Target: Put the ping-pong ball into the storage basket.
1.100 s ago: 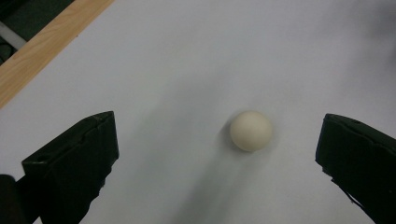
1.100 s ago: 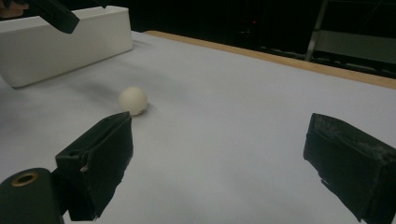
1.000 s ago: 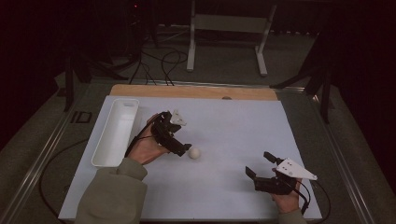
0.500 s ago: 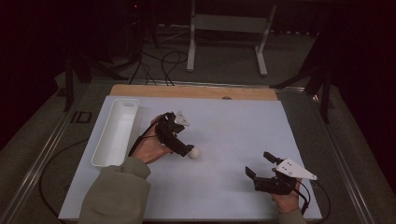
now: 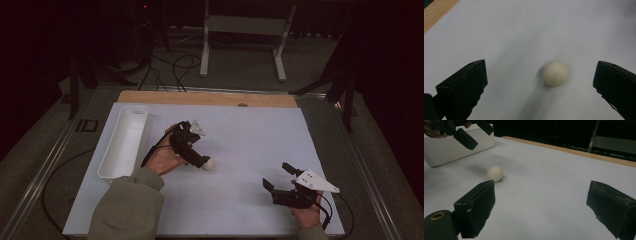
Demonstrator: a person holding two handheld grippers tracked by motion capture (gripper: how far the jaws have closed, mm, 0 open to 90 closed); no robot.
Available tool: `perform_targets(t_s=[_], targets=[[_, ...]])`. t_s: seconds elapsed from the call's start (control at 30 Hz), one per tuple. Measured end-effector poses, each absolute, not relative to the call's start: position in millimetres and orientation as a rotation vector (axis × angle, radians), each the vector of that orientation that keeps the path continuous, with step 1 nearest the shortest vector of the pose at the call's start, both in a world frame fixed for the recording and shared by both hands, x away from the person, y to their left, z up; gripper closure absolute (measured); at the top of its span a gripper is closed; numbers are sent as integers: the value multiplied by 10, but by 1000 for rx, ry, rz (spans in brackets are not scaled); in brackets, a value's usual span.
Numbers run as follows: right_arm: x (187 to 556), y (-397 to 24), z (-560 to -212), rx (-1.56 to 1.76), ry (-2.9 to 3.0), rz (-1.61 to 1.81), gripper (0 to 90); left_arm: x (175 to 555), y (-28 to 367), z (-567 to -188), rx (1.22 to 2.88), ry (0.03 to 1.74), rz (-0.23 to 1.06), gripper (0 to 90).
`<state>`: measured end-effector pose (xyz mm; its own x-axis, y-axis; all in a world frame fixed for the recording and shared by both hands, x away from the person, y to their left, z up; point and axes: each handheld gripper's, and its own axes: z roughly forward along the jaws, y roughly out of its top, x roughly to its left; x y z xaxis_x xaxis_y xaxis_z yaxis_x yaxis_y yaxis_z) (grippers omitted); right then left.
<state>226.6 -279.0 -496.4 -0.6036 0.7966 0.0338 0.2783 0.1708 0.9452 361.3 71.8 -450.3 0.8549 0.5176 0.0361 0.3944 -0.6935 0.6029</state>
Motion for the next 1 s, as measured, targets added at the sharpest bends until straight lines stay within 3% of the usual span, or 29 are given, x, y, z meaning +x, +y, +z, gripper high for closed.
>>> perform_targets(t_s=[1.0], targets=[[2269,-2789,-4967,1015,1979,1430,81,3681,612,-4675,2464,662,224,0]])
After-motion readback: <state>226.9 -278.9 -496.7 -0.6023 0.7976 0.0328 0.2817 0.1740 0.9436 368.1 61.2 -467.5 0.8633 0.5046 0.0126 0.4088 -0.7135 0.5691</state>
